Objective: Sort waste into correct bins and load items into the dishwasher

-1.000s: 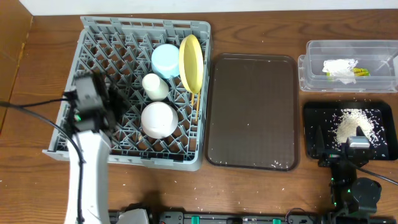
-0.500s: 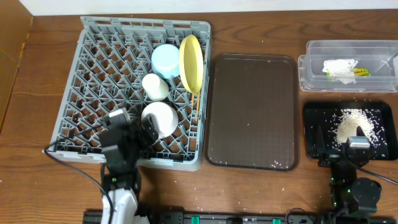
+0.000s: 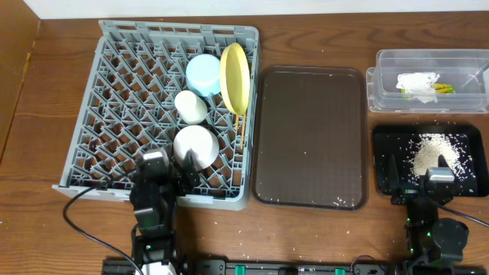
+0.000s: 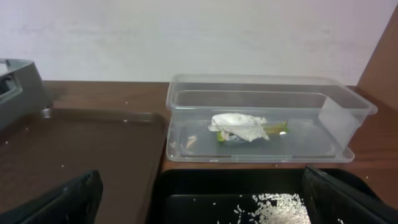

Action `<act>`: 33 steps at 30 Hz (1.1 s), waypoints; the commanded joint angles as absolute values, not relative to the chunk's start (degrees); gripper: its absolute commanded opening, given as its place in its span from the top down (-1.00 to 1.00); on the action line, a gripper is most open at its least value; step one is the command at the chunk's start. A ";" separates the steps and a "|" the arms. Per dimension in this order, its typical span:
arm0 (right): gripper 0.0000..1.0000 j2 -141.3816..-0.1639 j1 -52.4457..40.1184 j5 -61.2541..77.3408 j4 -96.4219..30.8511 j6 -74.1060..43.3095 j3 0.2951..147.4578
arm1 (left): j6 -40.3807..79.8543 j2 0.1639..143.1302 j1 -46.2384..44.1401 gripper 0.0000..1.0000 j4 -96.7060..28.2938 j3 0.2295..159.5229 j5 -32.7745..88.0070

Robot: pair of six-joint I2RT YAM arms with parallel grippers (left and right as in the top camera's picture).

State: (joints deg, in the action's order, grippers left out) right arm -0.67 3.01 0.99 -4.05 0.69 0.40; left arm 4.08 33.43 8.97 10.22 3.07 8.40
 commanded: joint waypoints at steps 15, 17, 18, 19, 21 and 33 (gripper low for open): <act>-0.98 -0.32 3.73 0.47 -4.29 1.15 0.32 | 1.76 2.11 1.08 -0.96 -3.42 0.25 9.30; -0.98 -0.32 3.73 0.47 -4.29 1.15 0.32 | 1.76 -0.10 0.78 -0.96 -3.25 0.25 9.63; -0.99 -0.32 3.73 0.47 -4.29 1.15 0.32 | 1.76 0.14 0.71 -0.96 -3.11 0.23 9.65; -0.99 -0.32 3.73 0.47 -4.29 1.15 0.32 | 1.78 0.10 0.67 -0.96 -3.40 0.23 9.69; -0.99 -0.32 3.73 0.47 -4.29 1.15 0.32 | 1.76 0.10 0.12 -0.96 -3.40 0.23 9.85; -0.99 -0.32 3.73 0.47 -4.29 1.15 0.32 | 1.74 0.40 -1.48 -0.96 -3.33 0.25 9.85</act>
State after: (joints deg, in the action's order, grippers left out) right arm -0.67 3.01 0.97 -4.03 0.69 0.40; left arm 2.28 0.62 -1.26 -2.13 1.67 8.49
